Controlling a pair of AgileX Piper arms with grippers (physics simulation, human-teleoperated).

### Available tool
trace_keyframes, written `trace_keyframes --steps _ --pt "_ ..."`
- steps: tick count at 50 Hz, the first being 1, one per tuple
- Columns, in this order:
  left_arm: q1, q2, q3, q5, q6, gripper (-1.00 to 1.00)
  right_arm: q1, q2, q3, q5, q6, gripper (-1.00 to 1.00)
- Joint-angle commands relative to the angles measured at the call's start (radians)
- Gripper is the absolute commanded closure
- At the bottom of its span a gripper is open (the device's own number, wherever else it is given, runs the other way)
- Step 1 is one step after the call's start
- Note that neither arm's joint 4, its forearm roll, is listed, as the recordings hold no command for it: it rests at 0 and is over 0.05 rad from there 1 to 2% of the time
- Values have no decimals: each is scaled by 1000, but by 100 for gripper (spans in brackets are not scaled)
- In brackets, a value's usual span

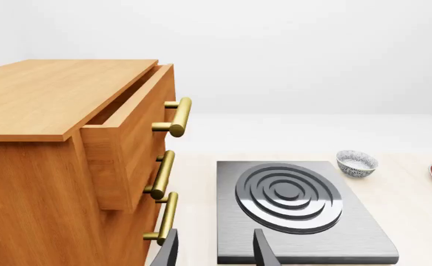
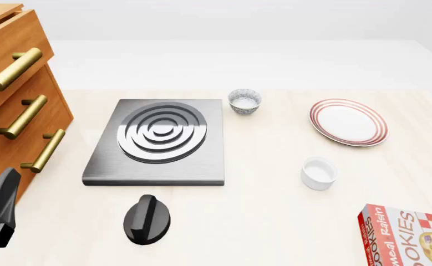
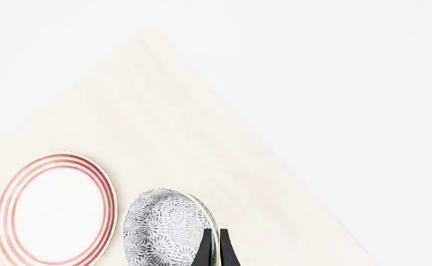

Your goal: Pick the akita bowl next to the cookies box and place it on the plate.

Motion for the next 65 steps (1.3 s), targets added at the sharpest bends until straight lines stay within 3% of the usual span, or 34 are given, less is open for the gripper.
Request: trace_keyframes --steps 1,9,11,16,19,21,36,56,65 --pt "0 0 0 0 0 -100 45 0 11 12 66 100" --pt "0 0 0 0 0 -100 88 -4 21 10 165 100" --pt "0 0 0 0 0 -100 113 -14 45 -2 218 100" --pt "0 0 0 0 0 -100 132 -12 81 -25 286 100" --pt "0 0 0 0 0 -100 96 12 71 -22 281 100" --pt "0 0 0 0 0 -100 144 -19 116 -60 345 100" --pt "0 0 0 0 0 -100 231 -16 163 -124 474 100" --pt "0 0 0 0 0 -100 353 5 112 -164 479 100" --pt "0 0 0 0 0 -100 413 20 140 -228 510 100"
